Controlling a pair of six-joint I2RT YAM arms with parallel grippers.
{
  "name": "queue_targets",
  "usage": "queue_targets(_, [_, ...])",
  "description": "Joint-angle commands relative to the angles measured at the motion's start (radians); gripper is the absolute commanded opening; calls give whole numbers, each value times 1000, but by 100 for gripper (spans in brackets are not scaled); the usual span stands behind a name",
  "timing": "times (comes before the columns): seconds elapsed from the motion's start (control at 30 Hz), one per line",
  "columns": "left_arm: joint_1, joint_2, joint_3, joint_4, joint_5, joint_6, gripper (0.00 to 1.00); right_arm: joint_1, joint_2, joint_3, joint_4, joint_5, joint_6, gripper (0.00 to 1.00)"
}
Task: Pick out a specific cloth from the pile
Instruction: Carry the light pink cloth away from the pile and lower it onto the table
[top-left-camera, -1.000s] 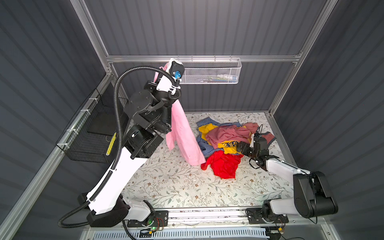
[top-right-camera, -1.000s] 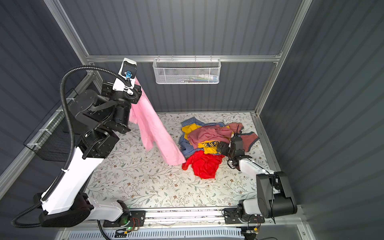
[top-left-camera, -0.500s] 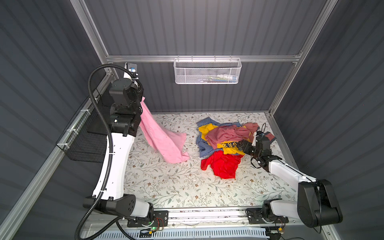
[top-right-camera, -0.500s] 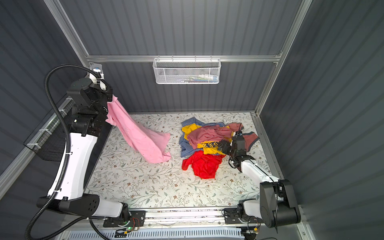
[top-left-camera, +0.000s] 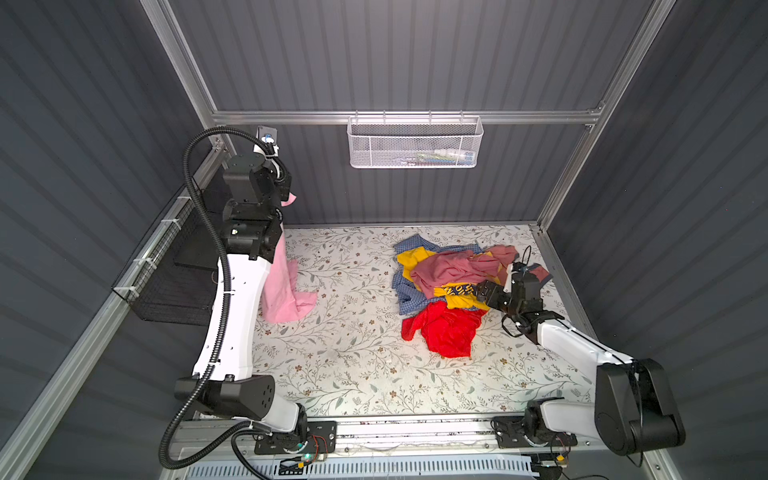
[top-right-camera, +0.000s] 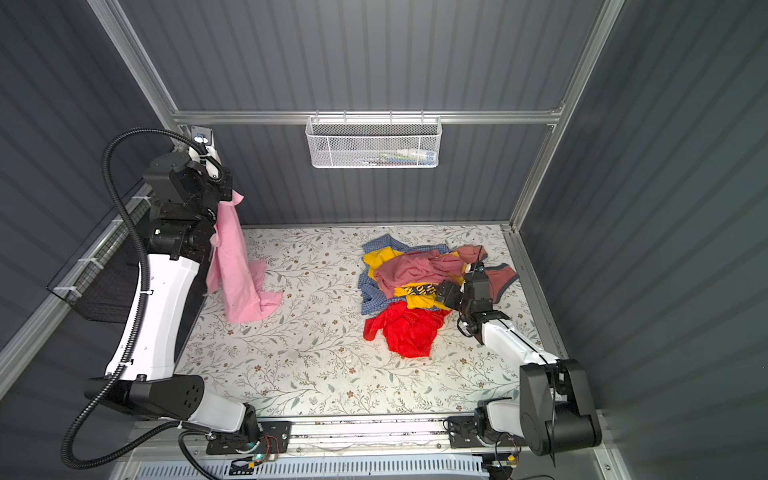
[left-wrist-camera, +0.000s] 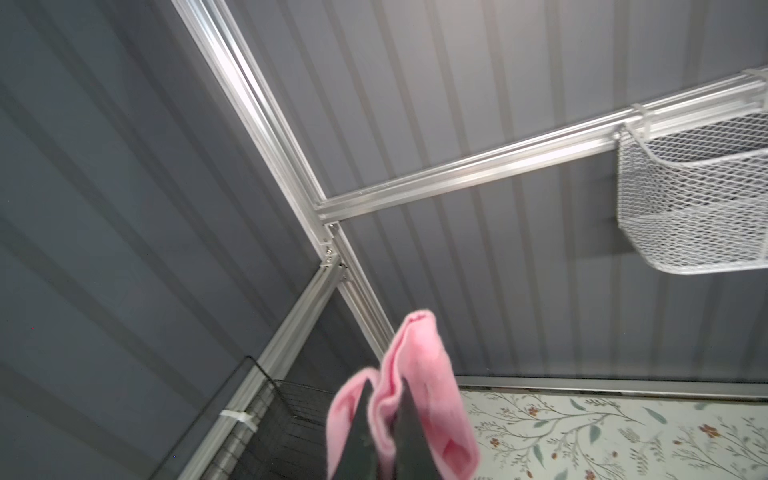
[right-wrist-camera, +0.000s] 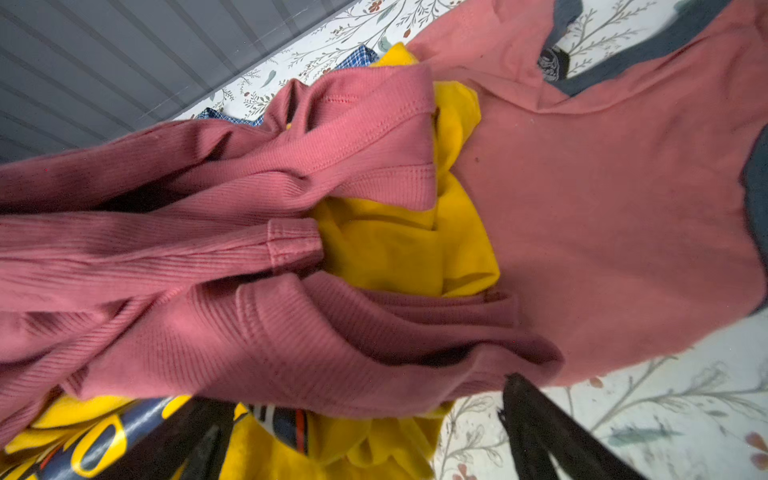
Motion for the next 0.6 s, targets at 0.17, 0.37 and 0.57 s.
queue_targets(0.17, [3, -63, -312, 33, 130, -230, 0, -1, -12, 23, -37, 21, -15, 99])
queue_targets(0.37, [4, -170, -481, 6, 95, -315, 0, -1, -8, 30, -45, 18, -11, 99])
queue_targets(0.57, [51, -207, -614, -84, 79, -379, 0, -1, 18, 38, -34, 0, -6, 99])
